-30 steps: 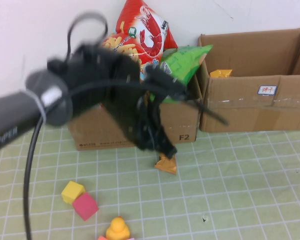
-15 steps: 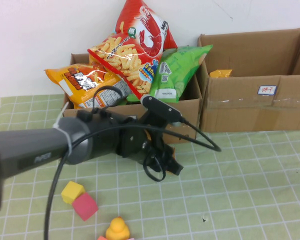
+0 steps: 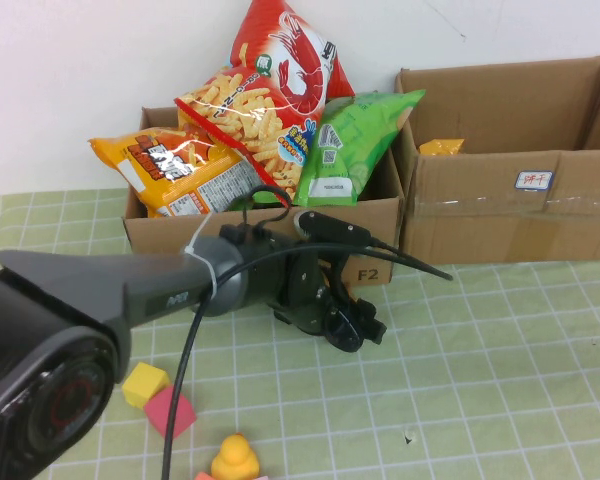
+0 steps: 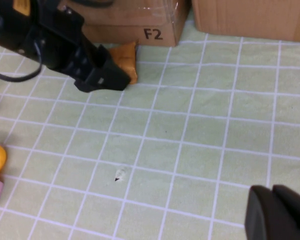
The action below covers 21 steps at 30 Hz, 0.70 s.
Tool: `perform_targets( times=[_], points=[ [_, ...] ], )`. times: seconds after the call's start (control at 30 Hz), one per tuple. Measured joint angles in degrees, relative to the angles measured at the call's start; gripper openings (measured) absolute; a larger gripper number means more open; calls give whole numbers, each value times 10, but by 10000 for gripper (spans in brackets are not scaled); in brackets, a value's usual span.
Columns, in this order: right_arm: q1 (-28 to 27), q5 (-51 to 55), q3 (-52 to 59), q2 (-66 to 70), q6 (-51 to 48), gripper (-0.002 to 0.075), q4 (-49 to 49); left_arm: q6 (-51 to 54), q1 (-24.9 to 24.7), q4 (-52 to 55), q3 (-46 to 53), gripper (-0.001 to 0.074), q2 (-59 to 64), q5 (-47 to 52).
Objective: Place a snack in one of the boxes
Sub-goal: Pick up the biscuit
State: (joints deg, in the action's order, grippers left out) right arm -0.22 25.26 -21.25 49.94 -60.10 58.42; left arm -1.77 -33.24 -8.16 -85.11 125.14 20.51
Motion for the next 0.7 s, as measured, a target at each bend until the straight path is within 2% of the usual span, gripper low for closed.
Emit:
perform_targets(
  times=[0.07, 0.13, 0.3, 0.4, 0.5, 0.7],
  points=[
    [0, 1, 0, 0, -1, -2, 0, -6, 0, 1, -4, 478, 6, 0],
    [0, 1, 0, 0, -3, -2, 1, -8, 0, 1, -5, 410, 9, 0],
    [0, 1, 0, 0, -4, -2, 2, -9, 0, 1, -6, 181, 9, 1],
    [0, 1, 0, 1, -9, -2, 5, -10, 0, 1, -6, 69, 6, 18],
    [0, 0, -2, 18, -15, -2, 13, -10, -6, 1, -6, 36, -3, 36],
    [0, -1, -57, 126, -29, -2, 19, -4, -41, 1, -6, 27, -53, 55]
  ],
)
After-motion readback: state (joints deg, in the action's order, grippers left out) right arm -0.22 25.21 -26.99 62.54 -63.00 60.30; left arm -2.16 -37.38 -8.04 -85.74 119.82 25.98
